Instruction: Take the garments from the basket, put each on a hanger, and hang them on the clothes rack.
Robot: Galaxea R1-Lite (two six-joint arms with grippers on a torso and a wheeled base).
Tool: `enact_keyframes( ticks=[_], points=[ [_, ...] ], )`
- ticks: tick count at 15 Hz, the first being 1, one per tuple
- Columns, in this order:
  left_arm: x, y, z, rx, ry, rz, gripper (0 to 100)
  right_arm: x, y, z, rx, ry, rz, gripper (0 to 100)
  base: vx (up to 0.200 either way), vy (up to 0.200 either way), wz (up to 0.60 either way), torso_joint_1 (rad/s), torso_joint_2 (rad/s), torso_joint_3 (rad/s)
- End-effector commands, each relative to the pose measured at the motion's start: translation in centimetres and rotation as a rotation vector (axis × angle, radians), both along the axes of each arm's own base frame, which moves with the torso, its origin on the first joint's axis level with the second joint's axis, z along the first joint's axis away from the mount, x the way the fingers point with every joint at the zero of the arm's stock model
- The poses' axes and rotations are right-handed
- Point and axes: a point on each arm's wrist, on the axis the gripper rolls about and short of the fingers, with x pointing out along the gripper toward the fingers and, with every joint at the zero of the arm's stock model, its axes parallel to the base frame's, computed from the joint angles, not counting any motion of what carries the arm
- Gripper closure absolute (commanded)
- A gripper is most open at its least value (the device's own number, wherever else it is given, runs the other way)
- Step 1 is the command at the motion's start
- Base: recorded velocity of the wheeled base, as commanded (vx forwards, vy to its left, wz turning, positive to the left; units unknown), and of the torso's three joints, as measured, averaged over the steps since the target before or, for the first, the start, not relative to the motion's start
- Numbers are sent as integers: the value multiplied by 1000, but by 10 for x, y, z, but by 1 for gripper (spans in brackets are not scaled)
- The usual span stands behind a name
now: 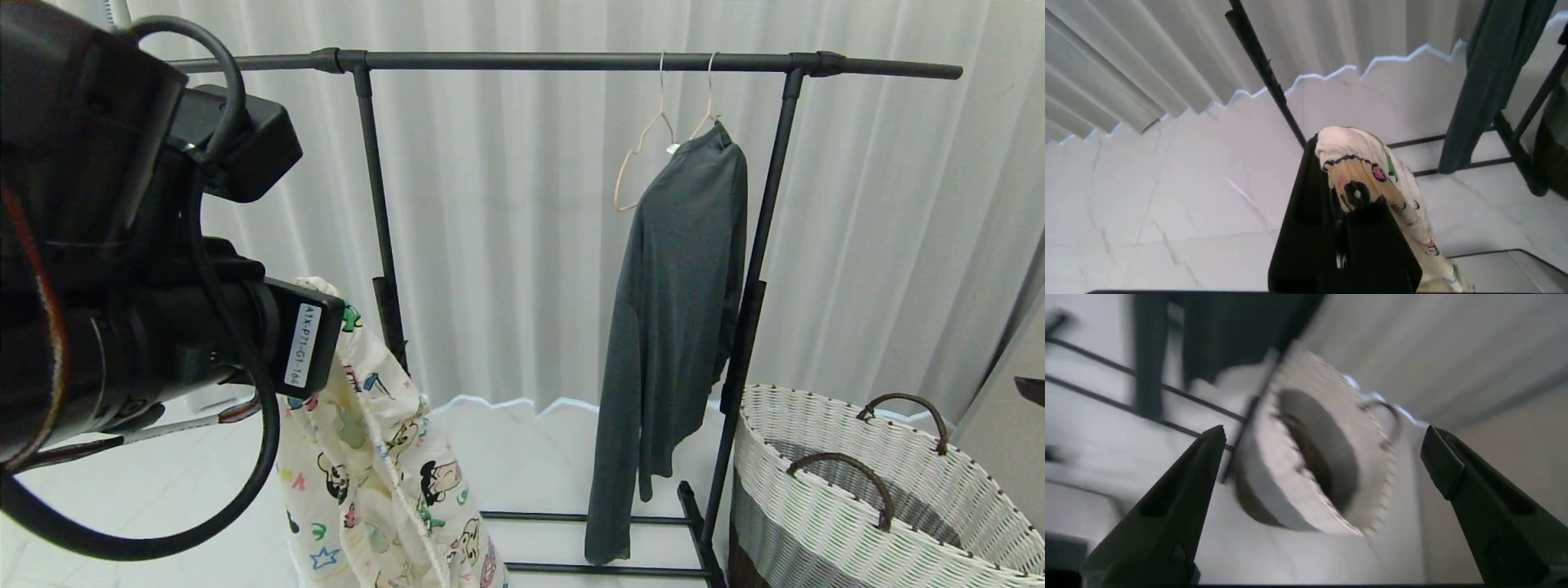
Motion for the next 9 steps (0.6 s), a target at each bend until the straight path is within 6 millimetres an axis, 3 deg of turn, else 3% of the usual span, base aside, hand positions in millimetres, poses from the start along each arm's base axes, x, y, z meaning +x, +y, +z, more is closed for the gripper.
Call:
enact_keyframes(
  ticks=[1, 9],
  points=[
    [0, 0, -2, 4, 4, 3, 100, 2, -6, -1, -12, 7, -57, 0, 0, 200, 0, -2, -2, 2],
    [2, 3, -10, 25, 26, 20, 100, 15, -10, -11, -7, 2, -121, 0, 0, 200, 0, 2, 2, 1]
  ],
)
